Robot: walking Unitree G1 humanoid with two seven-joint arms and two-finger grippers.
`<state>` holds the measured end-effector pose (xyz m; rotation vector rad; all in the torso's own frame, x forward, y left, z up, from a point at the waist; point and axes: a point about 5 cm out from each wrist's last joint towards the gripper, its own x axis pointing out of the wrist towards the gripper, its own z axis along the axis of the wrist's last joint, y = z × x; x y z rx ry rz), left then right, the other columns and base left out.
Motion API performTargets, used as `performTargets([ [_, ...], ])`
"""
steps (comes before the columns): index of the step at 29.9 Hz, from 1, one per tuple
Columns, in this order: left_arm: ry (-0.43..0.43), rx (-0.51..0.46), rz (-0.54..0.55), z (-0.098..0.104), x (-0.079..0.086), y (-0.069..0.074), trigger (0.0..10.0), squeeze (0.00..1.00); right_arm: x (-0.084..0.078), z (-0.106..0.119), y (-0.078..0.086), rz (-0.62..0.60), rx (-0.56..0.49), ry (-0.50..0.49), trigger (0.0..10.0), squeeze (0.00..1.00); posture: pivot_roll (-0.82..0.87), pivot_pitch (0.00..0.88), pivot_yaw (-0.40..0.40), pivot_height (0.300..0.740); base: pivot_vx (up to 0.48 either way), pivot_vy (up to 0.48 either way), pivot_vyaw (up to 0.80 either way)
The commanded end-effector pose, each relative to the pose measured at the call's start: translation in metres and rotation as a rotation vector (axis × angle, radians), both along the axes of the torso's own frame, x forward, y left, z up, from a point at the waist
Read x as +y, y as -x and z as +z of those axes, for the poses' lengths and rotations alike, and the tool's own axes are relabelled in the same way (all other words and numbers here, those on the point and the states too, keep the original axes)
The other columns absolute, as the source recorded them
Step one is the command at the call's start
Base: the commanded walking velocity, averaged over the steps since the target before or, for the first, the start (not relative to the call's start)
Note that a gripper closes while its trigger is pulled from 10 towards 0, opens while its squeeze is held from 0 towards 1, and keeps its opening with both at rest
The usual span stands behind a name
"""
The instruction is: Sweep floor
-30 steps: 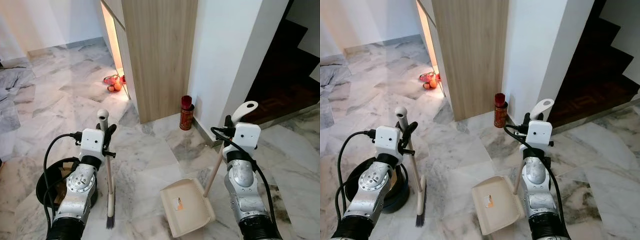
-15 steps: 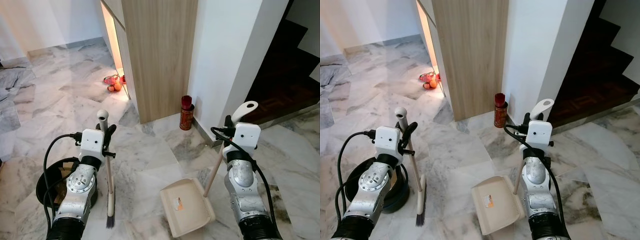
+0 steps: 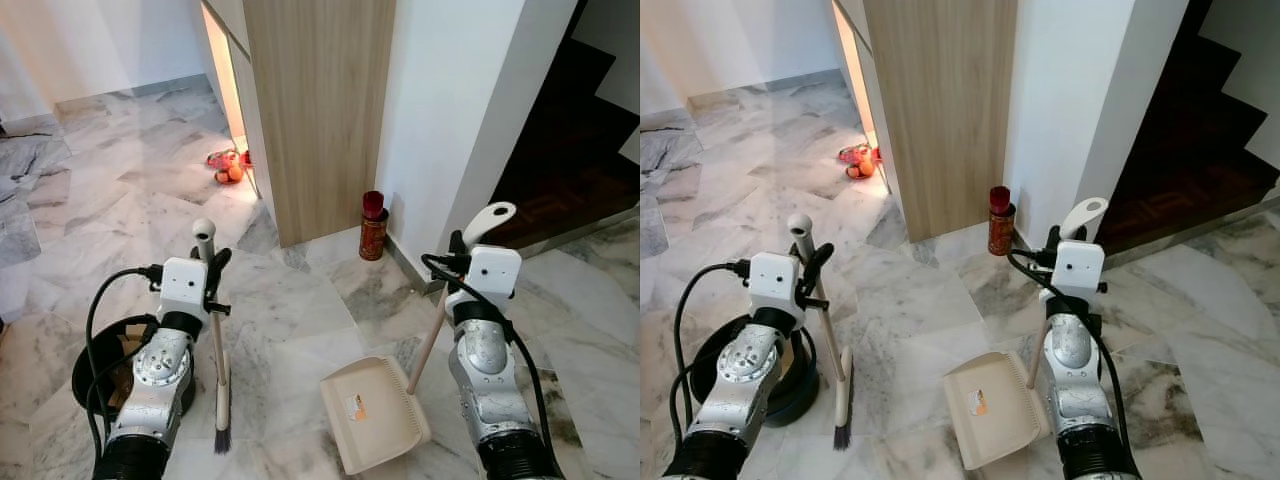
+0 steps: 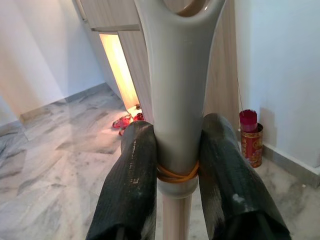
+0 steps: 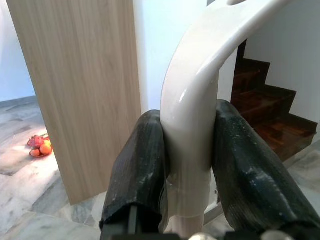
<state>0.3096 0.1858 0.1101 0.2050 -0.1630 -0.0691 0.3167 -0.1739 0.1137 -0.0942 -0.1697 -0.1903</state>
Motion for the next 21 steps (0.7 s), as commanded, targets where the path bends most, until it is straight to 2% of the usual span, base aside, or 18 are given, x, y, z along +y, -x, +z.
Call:
performTargets([
  [1,-0.026,-0.047,0.006,0.0106,0.0027,-0.0036,10.0,0.00,0.0042,0.0111,-0.0040,0.013,-0.051,-0.005,10.0,0.00,-0.08,0.009,0.051,0.740,0.000,0.000,0.00],
  [21,-0.027,-0.054,0.002,0.0127,0.0033,-0.0050,10.0,0.00,0.0056,0.0115,-0.0044,0.012,-0.056,-0.010,10.0,0.00,-0.08,0.003,0.059,0.740,0.000,0.000,0.00],
])
